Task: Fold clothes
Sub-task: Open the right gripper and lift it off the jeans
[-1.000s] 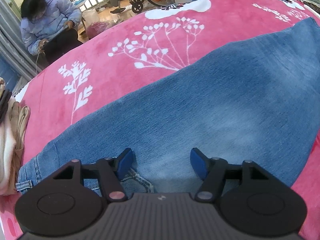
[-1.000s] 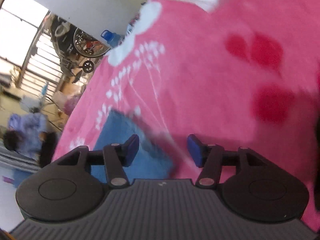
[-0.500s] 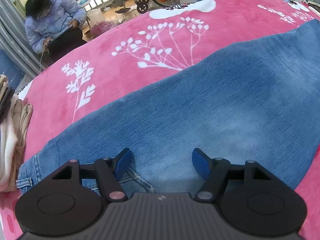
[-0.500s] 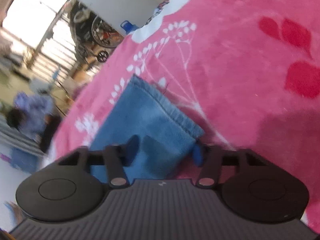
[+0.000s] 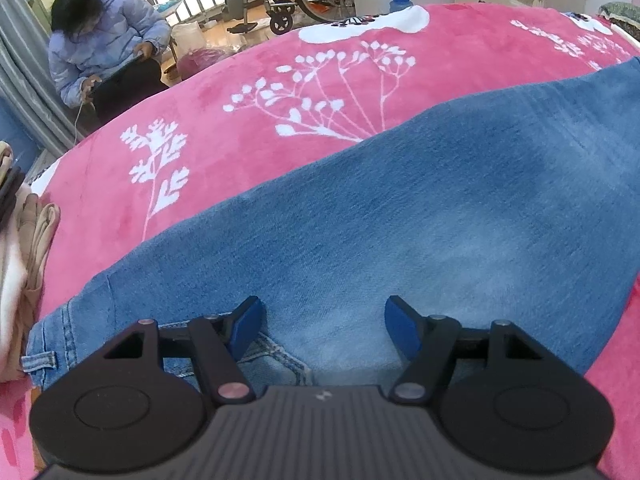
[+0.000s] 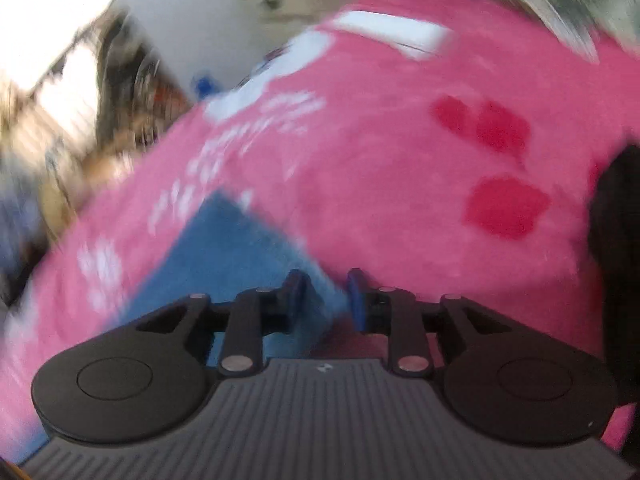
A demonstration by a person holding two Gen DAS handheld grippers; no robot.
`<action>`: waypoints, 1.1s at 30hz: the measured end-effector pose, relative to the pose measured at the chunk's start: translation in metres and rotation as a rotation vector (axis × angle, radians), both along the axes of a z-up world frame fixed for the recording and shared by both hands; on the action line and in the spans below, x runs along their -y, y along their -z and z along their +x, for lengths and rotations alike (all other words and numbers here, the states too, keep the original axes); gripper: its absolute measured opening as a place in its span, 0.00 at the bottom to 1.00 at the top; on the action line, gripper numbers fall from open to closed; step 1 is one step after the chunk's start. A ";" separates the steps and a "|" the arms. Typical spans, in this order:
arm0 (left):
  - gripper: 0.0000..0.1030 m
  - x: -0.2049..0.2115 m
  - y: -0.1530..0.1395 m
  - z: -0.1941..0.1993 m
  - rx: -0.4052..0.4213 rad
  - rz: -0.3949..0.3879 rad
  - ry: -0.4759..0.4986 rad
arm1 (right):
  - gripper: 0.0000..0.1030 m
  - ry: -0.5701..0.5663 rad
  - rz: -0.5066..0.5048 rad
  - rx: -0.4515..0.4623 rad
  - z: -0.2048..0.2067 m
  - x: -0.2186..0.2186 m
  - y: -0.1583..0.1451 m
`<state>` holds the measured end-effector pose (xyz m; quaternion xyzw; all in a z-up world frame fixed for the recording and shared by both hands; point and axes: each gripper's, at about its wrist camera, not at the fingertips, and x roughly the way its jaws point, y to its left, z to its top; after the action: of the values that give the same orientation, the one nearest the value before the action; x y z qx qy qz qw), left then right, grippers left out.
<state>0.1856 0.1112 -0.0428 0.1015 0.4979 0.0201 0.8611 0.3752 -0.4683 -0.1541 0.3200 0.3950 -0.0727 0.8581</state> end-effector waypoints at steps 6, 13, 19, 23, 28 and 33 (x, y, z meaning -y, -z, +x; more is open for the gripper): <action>0.68 0.000 0.001 -0.002 0.016 -0.001 0.002 | 0.27 0.027 -0.174 0.172 -0.026 -0.027 -0.057; 0.69 0.002 0.001 -0.004 0.029 0.009 -0.008 | 0.24 -0.903 -0.414 0.412 -0.055 -0.271 -0.089; 0.72 0.002 0.000 -0.007 0.033 0.021 -0.026 | 0.21 -1.229 -0.503 0.370 -0.054 -0.377 -0.030; 0.73 -0.003 0.000 -0.009 0.035 0.012 -0.037 | 0.20 -1.020 -0.473 0.304 -0.003 -0.324 -0.024; 0.74 -0.004 0.001 -0.010 0.040 0.012 -0.039 | 0.20 -0.586 -0.441 0.171 0.062 -0.206 -0.017; 0.74 -0.004 0.001 -0.012 0.041 0.014 -0.050 | 0.23 -0.508 -0.277 0.231 0.042 -0.161 -0.039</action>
<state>0.1738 0.1149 -0.0435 0.0949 0.4822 0.0472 0.8696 0.4176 -0.3071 -0.1146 0.0971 0.3487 0.1278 0.9234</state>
